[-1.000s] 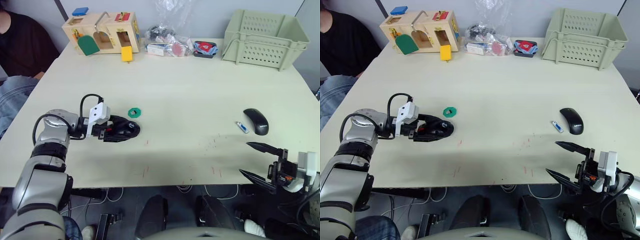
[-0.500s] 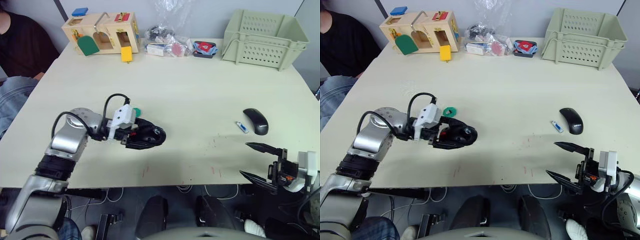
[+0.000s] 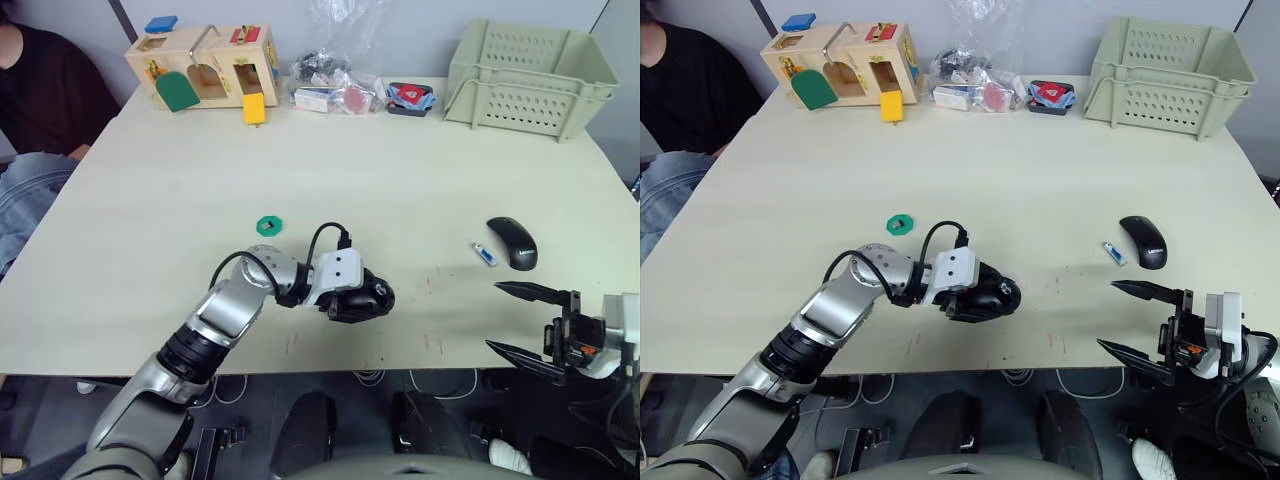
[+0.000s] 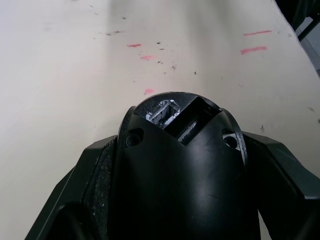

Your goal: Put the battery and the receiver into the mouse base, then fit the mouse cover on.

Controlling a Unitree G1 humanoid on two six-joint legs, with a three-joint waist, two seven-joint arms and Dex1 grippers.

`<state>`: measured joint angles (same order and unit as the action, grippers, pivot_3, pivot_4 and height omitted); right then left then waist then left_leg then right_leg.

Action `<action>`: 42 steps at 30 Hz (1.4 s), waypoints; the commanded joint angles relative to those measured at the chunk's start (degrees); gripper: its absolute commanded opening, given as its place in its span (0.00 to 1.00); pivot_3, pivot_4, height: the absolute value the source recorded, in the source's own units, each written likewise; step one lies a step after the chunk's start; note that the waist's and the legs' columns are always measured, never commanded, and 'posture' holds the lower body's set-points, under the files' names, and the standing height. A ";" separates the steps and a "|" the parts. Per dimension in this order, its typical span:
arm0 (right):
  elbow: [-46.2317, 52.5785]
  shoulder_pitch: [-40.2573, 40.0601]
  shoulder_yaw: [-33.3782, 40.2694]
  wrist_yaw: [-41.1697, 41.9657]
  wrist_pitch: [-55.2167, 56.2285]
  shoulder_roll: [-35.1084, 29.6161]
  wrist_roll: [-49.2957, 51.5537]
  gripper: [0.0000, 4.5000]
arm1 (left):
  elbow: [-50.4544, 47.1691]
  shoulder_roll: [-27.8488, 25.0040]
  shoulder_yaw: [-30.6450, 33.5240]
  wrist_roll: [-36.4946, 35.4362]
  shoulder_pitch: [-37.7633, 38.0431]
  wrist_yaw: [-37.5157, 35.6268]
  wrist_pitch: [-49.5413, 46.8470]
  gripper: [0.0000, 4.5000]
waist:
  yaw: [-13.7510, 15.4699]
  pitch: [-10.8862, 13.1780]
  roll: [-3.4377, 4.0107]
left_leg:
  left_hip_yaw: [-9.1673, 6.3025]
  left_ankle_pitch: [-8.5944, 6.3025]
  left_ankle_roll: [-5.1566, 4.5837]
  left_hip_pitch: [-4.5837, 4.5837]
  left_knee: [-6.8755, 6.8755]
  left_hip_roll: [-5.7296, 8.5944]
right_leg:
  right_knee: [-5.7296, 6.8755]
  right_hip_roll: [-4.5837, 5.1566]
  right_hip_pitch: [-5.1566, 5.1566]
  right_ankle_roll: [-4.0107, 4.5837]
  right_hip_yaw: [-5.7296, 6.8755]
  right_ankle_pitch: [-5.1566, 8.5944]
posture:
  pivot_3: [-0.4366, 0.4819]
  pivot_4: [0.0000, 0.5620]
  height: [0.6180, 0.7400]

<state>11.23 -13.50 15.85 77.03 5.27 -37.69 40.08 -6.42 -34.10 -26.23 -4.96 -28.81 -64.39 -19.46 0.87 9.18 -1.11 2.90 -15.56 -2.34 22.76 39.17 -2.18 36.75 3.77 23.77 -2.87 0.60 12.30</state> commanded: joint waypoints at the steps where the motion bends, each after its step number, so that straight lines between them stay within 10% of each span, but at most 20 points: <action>1: 2.24 -0.32 2.48 0.15 -0.55 -0.96 1.37 1.00 | 2.27 3.91 -3.79 3.37 -0.50 1.80 0.77 0.70 | 0.04 -0.03 0.04 | -0.04 0.00 0.00 -0.01 0.00 0.00 | 0.00 0.00 0.00 0.00 -0.02 0.00 | 0.48 0.27 1.00; 42: 4.52 12.36 -4.91 -46.16 -35.49 4.07 -17.08 1.00 | 8.82 4.96 -4.60 6.10 -1.96 -2.53 -1.69 0.70 | 0.00 -0.31 0.25 | -0.12 -0.01 -0.01 -0.04 0.04 0.03 | -0.04 0.03 -0.11 0.22 0.03 0.13 | 0.48 0.27 1.00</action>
<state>14.85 -1.73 10.34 30.97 -30.24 -33.36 22.94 0.65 -28.38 -28.67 -1.14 -31.91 -66.71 -20.41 0.87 8.87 -0.85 2.77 -15.56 -2.35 22.72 39.22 -2.14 36.71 3.79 23.66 -2.66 0.63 12.44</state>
